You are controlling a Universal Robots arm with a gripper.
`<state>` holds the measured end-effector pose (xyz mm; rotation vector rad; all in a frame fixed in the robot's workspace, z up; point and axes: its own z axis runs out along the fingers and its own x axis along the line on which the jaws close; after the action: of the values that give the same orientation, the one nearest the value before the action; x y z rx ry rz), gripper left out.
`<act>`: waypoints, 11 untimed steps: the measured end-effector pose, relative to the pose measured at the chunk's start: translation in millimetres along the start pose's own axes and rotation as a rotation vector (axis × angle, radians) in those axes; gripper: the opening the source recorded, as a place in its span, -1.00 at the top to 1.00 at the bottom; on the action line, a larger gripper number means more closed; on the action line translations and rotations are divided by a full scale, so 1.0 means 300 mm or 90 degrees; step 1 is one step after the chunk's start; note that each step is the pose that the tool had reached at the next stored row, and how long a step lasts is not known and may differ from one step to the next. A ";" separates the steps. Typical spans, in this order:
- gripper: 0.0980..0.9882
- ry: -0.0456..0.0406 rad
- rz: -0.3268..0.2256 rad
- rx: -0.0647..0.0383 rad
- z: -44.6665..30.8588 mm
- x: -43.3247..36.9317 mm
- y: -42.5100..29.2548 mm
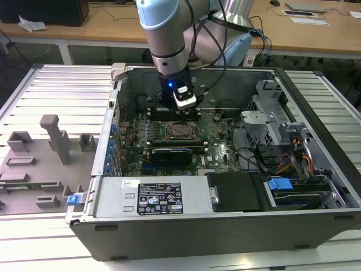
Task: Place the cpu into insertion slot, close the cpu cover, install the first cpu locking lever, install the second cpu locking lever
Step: 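Install the first cpu locking lever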
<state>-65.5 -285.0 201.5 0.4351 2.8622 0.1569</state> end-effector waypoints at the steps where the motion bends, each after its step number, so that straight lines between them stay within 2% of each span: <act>1: 0.98 -0.0004 0.003 0.000 0.001 0.002 0.005; 4: 0.98 -0.0012 0.008 0.002 0.001 0.002 0.008; 8: 0.98 -0.0074 0.050 0.011 0.012 0.005 0.006; 11: 0.98 -0.0082 0.057 0.013 0.016 0.006 0.005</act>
<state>-65.5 -282.7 196.7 0.5668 2.8354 0.1398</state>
